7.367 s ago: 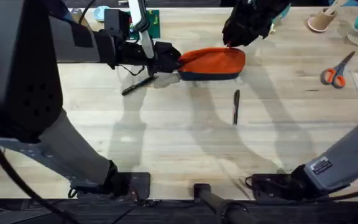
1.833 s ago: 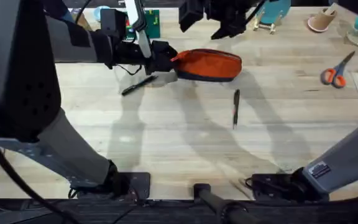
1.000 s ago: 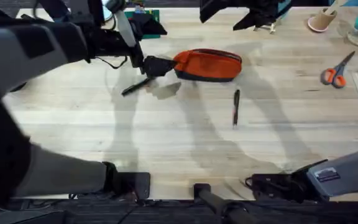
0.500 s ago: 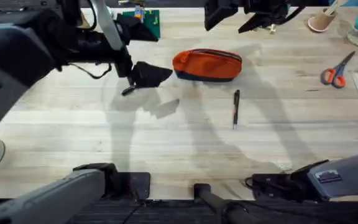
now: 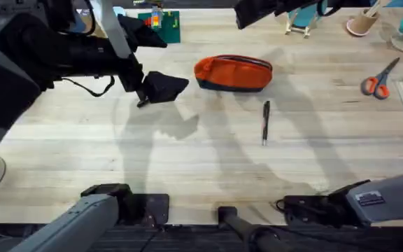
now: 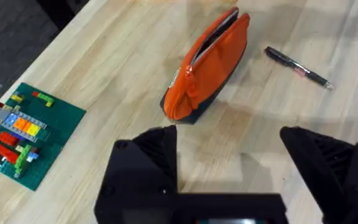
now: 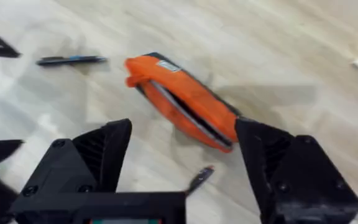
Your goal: Unzip the bag, pick up the pens from the table one at a time and place them inside, then zip the bag closed.
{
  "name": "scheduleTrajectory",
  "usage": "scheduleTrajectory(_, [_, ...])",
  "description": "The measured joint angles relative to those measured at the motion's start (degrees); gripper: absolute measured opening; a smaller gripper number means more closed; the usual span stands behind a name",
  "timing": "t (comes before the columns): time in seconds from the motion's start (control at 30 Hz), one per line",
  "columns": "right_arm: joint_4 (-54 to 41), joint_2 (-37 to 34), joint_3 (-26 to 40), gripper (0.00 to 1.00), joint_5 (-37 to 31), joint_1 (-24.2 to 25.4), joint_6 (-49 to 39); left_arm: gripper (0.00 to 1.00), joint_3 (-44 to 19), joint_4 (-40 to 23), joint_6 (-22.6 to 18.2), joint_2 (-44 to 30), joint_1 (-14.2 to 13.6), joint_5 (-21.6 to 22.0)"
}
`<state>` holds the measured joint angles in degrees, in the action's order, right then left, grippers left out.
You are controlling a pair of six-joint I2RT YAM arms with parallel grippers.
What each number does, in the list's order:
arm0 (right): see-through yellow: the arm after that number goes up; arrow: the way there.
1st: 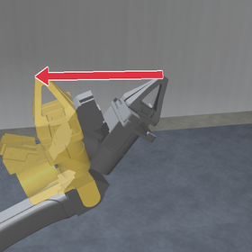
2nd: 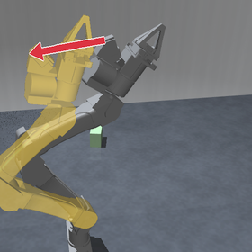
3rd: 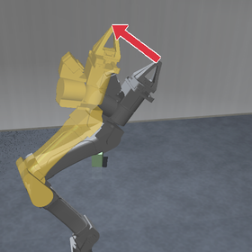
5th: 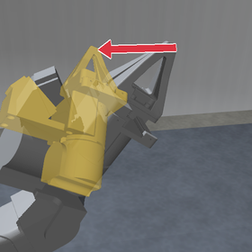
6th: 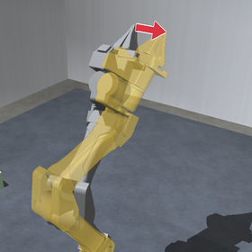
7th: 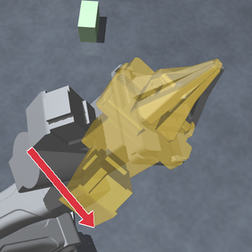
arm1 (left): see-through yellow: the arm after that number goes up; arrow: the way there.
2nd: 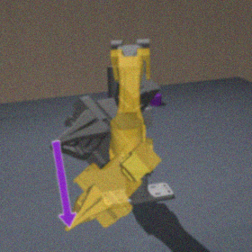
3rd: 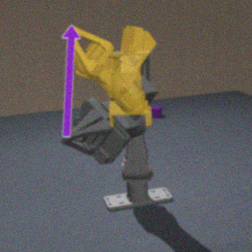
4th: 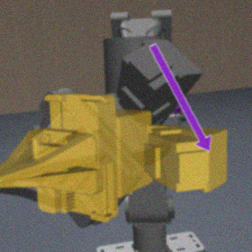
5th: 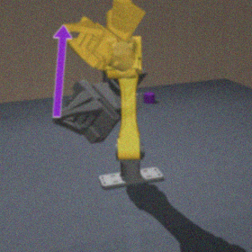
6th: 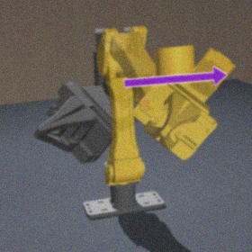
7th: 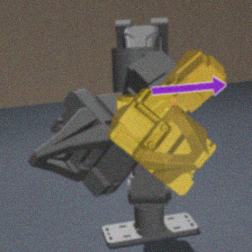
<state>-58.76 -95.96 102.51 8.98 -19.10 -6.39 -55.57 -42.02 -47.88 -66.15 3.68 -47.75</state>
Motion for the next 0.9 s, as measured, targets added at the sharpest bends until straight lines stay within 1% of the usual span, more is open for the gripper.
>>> scheduleTrajectory(0.03, [0.02, 0.00, 0.08, 0.921, -1.12, 0.01, -0.53, 0.994, 0.00, -0.02, 0.07, 0.00, 0.00, 0.03])
scheduleTrajectory(0.2, [-0.02, 0.01, 0.10, 0.194, -4.30, 0.01, -4.21, 0.993, 0.00, -0.02, 0.17, 0.00, 0.00, 0.11])
scheduleTrajectory(0.23, [-0.02, 0.02, 0.12, 0.079, -4.61, 0.01, -4.39, 0.993, 0.00, -0.02, 0.18, 0.00, 0.00, 0.18])
scheduleTrajectory(0.27, [-0.05, 0.00, 0.12, 0.043, -4.95, 0.01, -4.68, 0.993, 0.00, -0.02, 0.23, 0.00, 0.00, 0.25])
scheduleTrajectory(0.47, [-1.82, 0.00, 0.15, 0.030, -5.19, 0.01, -6.04, 0.993, 0.00, -0.02, 0.34, 0.00, 0.00, 0.57])
scheduleTrajectory(0.57, [-1.96, 0.00, 0.15, 0.030, -5.19, 0.01, -10.09, 0.993, 0.00, -0.02, 0.34, 0.00, 0.00, 0.68])
scheduleTrajectory(0.67, [-3.50, 0.00, 0.19, 0.030, -4.63, 0.01, -18.59, 0.993, 0.00, -0.02, 0.34, 0.00, 0.00, 0.68])
scheduleTrajectory(0.83, [-4.39, 0.00, 0.19, 0.030, -1.87, -0.01, -37.46, 0.993, 0.00, -0.02, 0.34, 0.00, 0.00, 0.68])
scheduleTrajectory(0.9, [-4.39, -0.12, 0.19, 0.029, -1.01, 0.01, -42.83, 0.993, 0.00, -0.02, 0.34, 0.00, 0.00, 0.68])
